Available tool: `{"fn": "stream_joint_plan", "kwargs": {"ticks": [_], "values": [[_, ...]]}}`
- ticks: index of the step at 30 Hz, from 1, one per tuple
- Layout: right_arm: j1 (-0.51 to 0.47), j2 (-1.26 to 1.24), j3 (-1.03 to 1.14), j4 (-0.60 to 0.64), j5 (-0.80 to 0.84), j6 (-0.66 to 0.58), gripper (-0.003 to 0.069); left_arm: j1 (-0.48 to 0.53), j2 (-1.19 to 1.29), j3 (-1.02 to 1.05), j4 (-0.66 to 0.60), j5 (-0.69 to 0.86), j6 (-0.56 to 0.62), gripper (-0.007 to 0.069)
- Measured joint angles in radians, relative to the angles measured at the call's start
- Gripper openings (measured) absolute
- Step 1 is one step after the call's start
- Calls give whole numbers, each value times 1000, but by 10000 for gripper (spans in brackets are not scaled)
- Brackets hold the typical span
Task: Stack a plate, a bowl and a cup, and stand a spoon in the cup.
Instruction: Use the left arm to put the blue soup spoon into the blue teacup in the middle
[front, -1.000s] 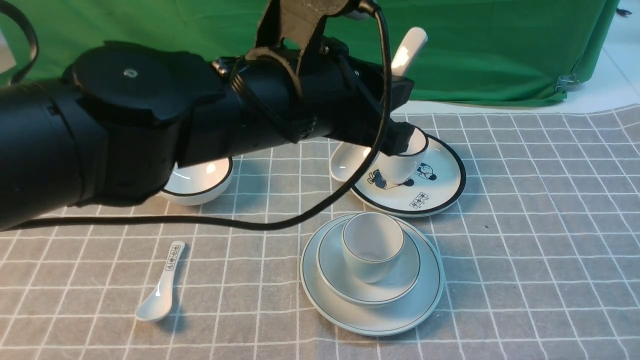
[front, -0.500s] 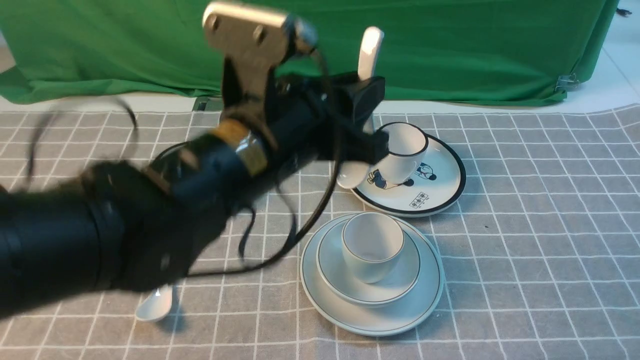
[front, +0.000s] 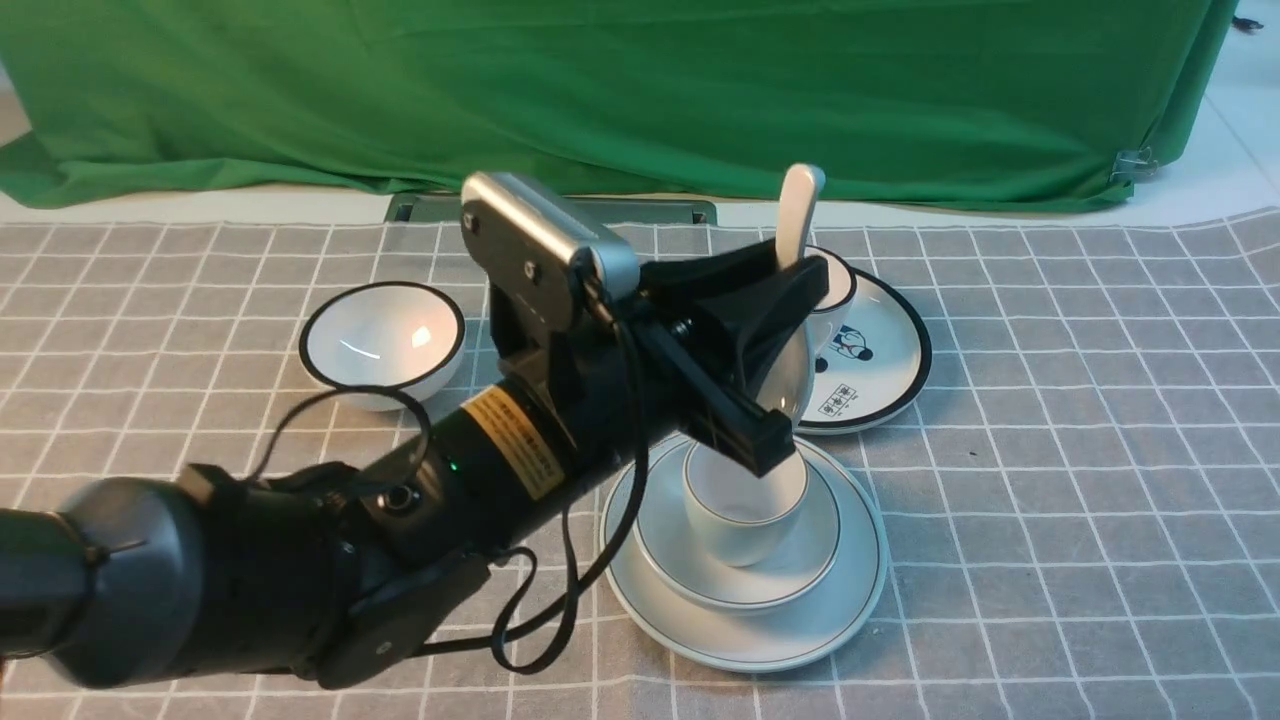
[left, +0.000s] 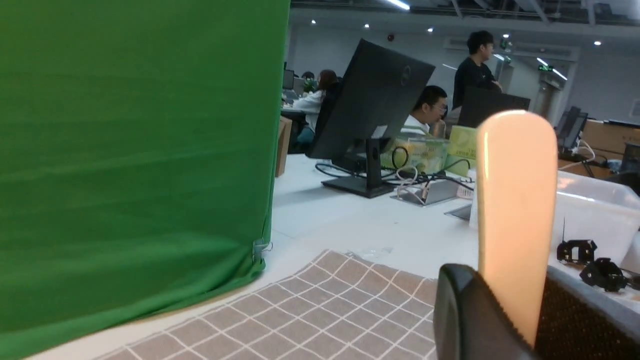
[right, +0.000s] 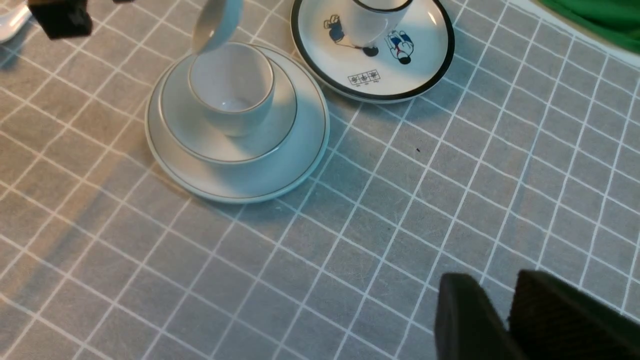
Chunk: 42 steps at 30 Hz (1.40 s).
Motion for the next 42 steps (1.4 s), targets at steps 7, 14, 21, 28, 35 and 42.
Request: {"fn": "stream_joint_plan", "kwargs": {"ticks": [7,14,21,28,35,42], "values": [[0,0,0,0,-79,-1,217,0,41,0,10,-2,7,118],[0,0,0,0,-97,2,225,0,113,0,-26,-2,31,118],[-1,0,0,0,-94,45,226,1,189,-8,-85,-70,83,118],[-1,0,0,0,-72,50,226,1,244,-28,-90,-71,84,118],[-1,0,1,0,-70,52,232,2,246,-28,-79,-53,104,134],[-1,0,1,1,-70,55,235,2,247,-17,-95,-52,128,333]]}}
